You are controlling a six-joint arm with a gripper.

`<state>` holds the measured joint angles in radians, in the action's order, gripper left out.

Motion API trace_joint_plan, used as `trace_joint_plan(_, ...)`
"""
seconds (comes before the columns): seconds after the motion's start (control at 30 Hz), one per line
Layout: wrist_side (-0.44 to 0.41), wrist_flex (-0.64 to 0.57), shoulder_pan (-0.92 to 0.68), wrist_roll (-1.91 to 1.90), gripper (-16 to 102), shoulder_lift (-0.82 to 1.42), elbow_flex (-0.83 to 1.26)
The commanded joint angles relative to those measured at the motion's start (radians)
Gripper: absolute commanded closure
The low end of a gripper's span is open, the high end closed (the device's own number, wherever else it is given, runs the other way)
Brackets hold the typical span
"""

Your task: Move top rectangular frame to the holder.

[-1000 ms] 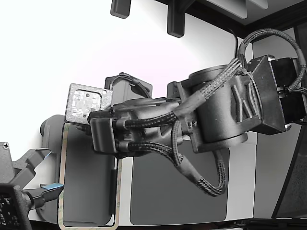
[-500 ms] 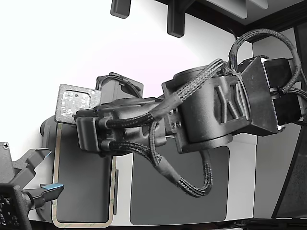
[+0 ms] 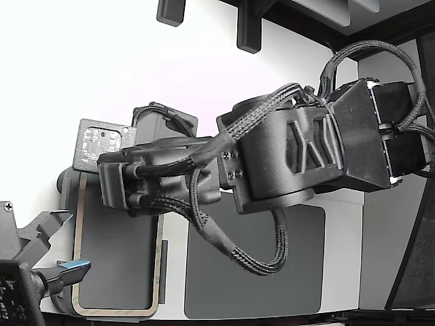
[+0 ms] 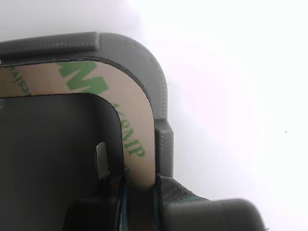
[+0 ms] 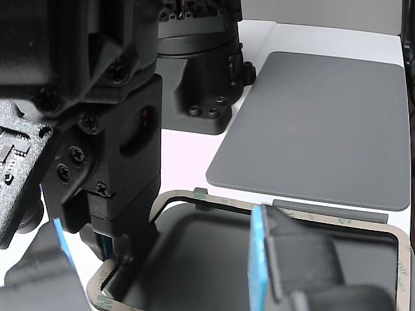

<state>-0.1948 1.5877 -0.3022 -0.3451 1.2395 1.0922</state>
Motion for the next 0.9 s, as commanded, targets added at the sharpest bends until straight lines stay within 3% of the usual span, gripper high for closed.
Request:
trace_joint_plan(0.0,0.0,-0.023,0.017,-0.003,97,0.046,0.009)
trace_joint_plan(0.87,0.032,-0.14,0.031,0.018,97,0.109,0.163)
